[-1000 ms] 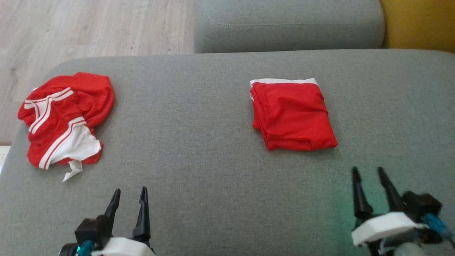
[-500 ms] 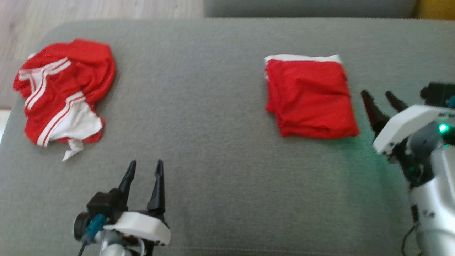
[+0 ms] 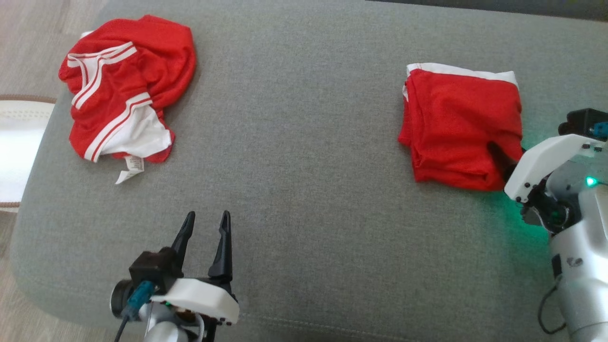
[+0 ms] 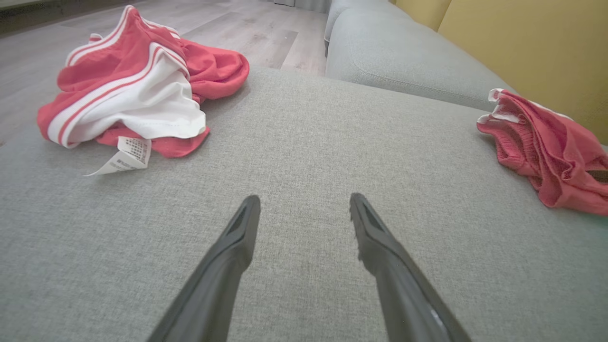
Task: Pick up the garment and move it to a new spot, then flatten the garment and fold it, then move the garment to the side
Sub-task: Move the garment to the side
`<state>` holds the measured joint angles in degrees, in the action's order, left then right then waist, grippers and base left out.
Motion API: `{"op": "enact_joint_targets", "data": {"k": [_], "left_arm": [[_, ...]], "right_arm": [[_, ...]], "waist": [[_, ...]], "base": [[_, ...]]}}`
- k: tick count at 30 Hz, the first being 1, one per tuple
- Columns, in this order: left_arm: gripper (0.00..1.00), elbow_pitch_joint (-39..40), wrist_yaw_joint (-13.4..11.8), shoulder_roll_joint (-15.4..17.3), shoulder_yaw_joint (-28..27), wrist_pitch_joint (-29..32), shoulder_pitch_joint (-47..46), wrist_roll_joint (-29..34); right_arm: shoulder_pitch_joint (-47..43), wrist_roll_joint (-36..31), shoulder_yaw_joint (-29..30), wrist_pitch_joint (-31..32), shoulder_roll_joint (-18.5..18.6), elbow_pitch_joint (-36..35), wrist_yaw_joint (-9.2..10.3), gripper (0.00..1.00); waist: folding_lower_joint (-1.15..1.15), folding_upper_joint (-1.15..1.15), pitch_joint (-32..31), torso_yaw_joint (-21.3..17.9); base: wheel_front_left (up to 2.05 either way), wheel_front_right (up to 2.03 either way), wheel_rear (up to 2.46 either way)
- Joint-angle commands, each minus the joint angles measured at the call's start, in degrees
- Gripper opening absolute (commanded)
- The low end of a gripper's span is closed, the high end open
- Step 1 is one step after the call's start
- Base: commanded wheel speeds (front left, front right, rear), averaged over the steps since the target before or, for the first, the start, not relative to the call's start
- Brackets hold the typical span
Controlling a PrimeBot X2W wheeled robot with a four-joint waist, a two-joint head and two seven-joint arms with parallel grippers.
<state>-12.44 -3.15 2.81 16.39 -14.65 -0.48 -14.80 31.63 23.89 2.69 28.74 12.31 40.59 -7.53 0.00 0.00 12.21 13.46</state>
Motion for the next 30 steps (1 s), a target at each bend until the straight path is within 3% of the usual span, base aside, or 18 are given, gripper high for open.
{"op": "enact_joint_targets", "data": {"k": [1,9,21,30], "left_arm": [[1.0,1.61,-0.64,0.07,-1.6,-0.35,-1.72,-0.22],[1.0,2.2,-0.44,0.07,-3.05,-0.35,-0.85,0.91],[1.0,4.15,1.31,0.81,-6.39,-0.35,-3.15,5.45],[1.0,5.16,2.65,2.13,-5.98,-0.35,-5.41,8.2]], "right_arm": [[1.68,1.22,-0.35,-0.58,-0.73,-0.72,0.04,0.0],[2.76,2.44,-0.51,-3.85,-0.81,-0.54,0.04,0.0],[7.2,3.72,2.08,-5.87,4.64,-2.08,0.04,0.0],[11.35,-2.17,6.67,-12.92,7.06,2.34,0.04,0.0]], "waist": [[0.0,0.0,-0.49,-0.5],[0.0,0.0,-1.34,-6.02],[0.0,0.0,4.59,-17.92],[0.0,0.0,9.57,-19.52]], "base": [[0.0,0.0,0.0],[0.0,0.0,0.0],[0.0,0.0,0.0],[0.0,0.0,0.0]]}}
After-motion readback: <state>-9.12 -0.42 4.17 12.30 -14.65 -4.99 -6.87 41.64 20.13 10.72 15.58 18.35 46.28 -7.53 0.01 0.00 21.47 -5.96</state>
